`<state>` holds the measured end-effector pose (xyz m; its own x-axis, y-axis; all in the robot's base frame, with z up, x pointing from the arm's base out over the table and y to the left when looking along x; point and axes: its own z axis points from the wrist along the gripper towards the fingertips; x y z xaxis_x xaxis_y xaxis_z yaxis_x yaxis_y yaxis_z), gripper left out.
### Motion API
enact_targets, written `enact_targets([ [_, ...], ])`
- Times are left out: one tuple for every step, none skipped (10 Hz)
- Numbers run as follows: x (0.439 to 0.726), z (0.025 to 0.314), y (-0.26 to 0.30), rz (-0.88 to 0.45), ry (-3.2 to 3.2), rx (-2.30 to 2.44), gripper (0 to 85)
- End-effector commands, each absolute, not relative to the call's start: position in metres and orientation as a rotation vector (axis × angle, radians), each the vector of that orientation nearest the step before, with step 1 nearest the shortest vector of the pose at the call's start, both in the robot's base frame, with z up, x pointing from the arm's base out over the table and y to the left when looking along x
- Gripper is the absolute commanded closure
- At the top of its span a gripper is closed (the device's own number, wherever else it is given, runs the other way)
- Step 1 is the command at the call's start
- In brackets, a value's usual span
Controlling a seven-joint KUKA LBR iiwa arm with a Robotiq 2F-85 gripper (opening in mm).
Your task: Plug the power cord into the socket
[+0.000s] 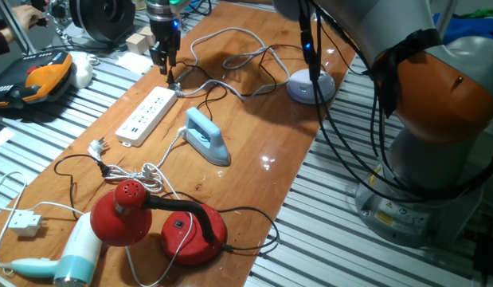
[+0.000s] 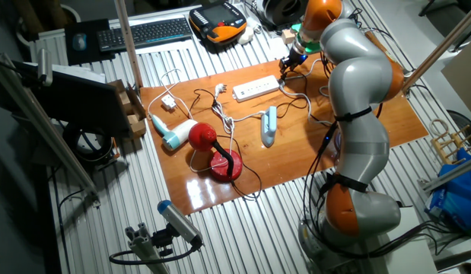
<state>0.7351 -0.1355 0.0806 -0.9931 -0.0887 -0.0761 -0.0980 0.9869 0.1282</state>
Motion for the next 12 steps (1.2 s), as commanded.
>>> enact_targets([
  [0.735,0.08,-0.135,0.205,3.062,-0.143,34.0],
  [0.735,0.078,-0.135,0.205,3.062,-0.14,34.0],
  [0.735,0.077,-0.135,0.205,3.061,-0.14,34.0],
  [0.735,0.075,-0.134,0.202,3.059,-0.142,34.0],
  [0.735,0.072,-0.133,0.202,3.058,-0.142,51.0],
  [0.735,0.071,-0.133,0.202,3.058,-0.14,51.0],
  [0.735,0.07,-0.133,0.202,3.058,-0.14,51.0],
  [0.735,0.07,-0.133,0.2,3.058,-0.14,51.0],
  [0.735,0.07,-0.133,0.197,3.057,-0.14,51.0],
  [0.735,0.069,-0.133,0.195,3.056,-0.14,51.0],
  [0.735,0.067,-0.133,0.197,3.055,-0.139,51.0],
  [0.735,0.065,-0.132,0.199,3.054,-0.139,51.0],
])
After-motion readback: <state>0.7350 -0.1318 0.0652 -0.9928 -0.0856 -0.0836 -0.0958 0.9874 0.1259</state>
